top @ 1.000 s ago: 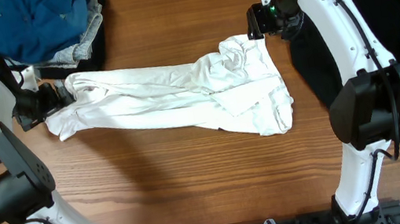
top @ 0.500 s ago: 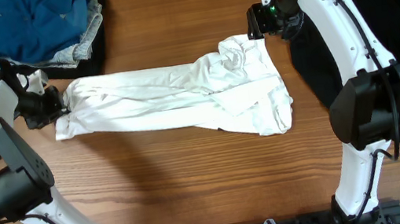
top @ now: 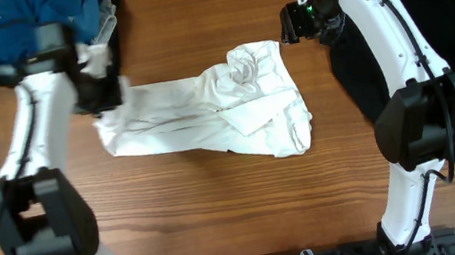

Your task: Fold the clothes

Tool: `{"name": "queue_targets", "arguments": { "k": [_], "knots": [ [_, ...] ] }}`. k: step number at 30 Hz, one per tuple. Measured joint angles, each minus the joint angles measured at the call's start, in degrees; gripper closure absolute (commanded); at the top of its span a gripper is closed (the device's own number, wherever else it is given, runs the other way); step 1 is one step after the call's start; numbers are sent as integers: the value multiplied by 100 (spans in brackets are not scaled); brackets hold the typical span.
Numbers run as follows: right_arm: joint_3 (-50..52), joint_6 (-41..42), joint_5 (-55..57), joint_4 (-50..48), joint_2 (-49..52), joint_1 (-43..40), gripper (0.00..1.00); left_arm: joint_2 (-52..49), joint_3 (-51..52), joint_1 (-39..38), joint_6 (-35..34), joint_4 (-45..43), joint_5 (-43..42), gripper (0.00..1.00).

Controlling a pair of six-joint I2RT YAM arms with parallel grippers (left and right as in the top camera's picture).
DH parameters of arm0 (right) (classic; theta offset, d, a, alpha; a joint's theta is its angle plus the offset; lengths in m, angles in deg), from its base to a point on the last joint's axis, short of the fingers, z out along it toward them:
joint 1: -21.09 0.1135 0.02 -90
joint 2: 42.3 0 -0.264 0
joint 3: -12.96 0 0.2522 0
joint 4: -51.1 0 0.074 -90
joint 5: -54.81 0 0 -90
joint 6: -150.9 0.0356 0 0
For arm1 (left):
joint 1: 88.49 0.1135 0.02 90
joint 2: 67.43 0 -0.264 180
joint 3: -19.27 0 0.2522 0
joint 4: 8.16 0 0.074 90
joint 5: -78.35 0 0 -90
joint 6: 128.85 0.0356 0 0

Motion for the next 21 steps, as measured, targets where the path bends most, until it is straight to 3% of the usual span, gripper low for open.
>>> {"name": "queue_targets", "arguments": {
  "k": [3, 9, 11, 13, 15, 16, 21],
  "knots": [
    [0, 0, -2, 2, 0, 0, 41, 0, 0, -872, -109, -140, -17, 96],
    [0, 0, -2, 9, 0, 0, 41, 0, 0, -1744, -400, -468, -22, 96],
    [0, 0, -2, 9, 0, 0, 41, 0, 0, -1853, -452, -492, -22, 81],
    [0, 0, 0, 11, 0, 0, 41, 0, 0, -1954, -501, -494, -24, 32],
    [0, 0, -2, 13, 0, 0, 41, -4, 0, -2028, -514, -505, -26, 4],
    [0, 0, -2, 15, 0, 0, 41, -4, 0, -2096, -542, -509, -33, 0],
    [0, 0, -2, 15, 0, 0, 40, -4, -2, -2439, -603, -660, -251, 0]
  ]
}}
